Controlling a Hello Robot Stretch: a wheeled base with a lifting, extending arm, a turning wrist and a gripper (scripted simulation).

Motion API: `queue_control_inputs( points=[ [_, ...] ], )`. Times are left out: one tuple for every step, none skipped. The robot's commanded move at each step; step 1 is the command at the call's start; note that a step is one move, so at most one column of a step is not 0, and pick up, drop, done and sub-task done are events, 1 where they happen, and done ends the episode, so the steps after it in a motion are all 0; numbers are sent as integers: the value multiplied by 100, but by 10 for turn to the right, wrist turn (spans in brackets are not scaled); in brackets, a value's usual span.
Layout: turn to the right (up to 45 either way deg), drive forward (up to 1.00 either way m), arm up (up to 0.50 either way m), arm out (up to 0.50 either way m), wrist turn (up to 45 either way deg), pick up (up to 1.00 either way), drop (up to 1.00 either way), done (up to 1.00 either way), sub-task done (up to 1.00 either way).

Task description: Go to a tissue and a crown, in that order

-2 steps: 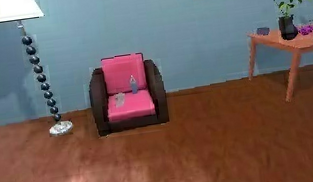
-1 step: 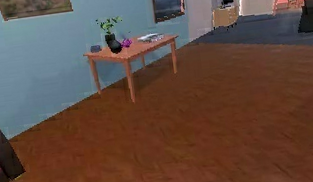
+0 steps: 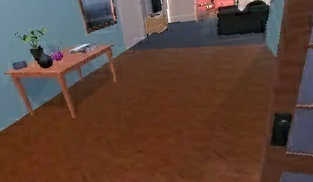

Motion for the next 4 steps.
queue_control_inputs(
  points=[
    [0, 100, 0, 0, 0, 0, 0, 0, 0],
    [60, 0, 0, 0, 0, 0, 0, 0, 0],
    [0, 25, 0, 0, 0, 0, 0, 0, 0],
    [450, 0, 0, 0, 0, 0, 0, 0, 0]
  ],
)
